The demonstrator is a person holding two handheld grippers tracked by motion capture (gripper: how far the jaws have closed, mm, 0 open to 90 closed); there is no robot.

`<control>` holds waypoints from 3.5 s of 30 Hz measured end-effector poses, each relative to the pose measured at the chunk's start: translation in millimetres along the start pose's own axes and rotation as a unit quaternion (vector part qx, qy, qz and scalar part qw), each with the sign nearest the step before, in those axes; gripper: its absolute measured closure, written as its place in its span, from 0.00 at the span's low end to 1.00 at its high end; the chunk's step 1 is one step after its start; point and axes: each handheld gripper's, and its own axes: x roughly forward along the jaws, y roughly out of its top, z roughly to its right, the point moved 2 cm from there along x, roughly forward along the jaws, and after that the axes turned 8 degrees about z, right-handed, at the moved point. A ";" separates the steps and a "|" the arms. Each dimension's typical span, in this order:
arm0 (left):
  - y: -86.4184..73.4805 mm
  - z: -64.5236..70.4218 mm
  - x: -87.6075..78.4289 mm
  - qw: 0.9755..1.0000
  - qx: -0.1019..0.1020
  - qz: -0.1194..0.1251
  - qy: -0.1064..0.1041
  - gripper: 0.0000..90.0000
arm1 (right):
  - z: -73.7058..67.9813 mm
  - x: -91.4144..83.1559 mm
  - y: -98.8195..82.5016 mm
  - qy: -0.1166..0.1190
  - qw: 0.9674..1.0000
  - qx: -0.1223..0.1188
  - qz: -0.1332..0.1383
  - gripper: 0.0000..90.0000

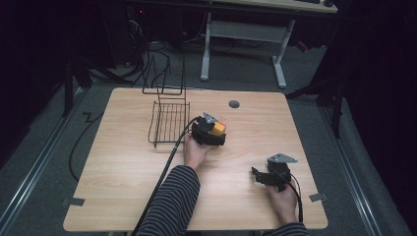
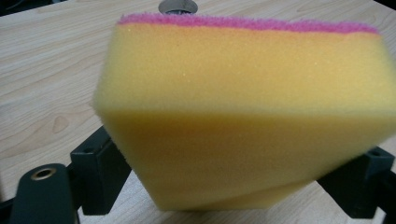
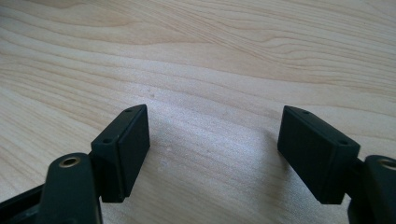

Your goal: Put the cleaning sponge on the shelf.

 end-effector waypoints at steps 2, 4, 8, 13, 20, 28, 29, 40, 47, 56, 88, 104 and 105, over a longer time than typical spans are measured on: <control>-0.3 0.1 0.2 1.000 0.001 -0.001 0.001 0.17 | 0.0 0.0 0.0 0.000 1.000 0.000 0.000 0.28; -0.6 -0.1 0.3 1.000 0.003 -0.003 0.001 0.18 | -0.1 0.1 0.0 0.000 1.000 0.001 0.000 0.28; -0.5 0.6 0.1 1.000 0.005 0.000 0.000 0.23 | -0.3 0.0 -0.1 0.000 1.000 0.002 0.000 0.28; -0.4 0.1 -0.4 1.000 0.008 0.001 -0.002 0.25 | -0.2 0.0 -0.1 -0.001 1.000 0.002 0.000 0.28; -0.2 -0.3 -1.4 1.000 0.011 0.000 -0.003 0.26 | 0.0 0.1 0.0 0.000 1.000 0.000 0.000 0.28; 2.2 -0.1 -4.9 1.000 0.017 0.001 -0.008 0.26 | 0.0 0.1 0.0 0.000 1.000 0.000 0.001 0.28; 2.6 0.0 -5.5 1.000 0.018 0.002 -0.008 0.27 | -0.3 0.0 -0.1 0.000 1.000 0.002 0.000 0.28; 7.4 0.2 -15.1 1.000 0.023 0.003 -0.021 0.27 | 0.0 0.1 0.0 0.000 1.000 0.000 0.000 0.28; 13.0 -0.6 -24.5 0.999 0.028 0.008 -0.024 0.27 | 0.0 0.1 0.0 0.000 1.000 0.000 0.000 0.28; 18.7 -2.1 -35.9 0.999 0.032 0.018 -0.026 0.27 | 0.1 0.1 0.0 0.000 1.000 0.000 0.000 0.28; 24.2 -26.3 -76.2 0.998 0.032 0.047 0.013 0.27 | 0.0 0.2 0.0 0.000 1.000 0.000 0.000 0.28; 24.1 -42.0 -90.8 0.997 0.032 0.056 0.039 0.27 | 0.0 0.2 0.0 0.000 1.000 0.000 0.000 0.28; 23.9 -42.8 -91.4 0.997 0.030 0.057 0.042 0.27 | 0.0 0.2 0.0 0.000 1.000 0.000 0.000 0.28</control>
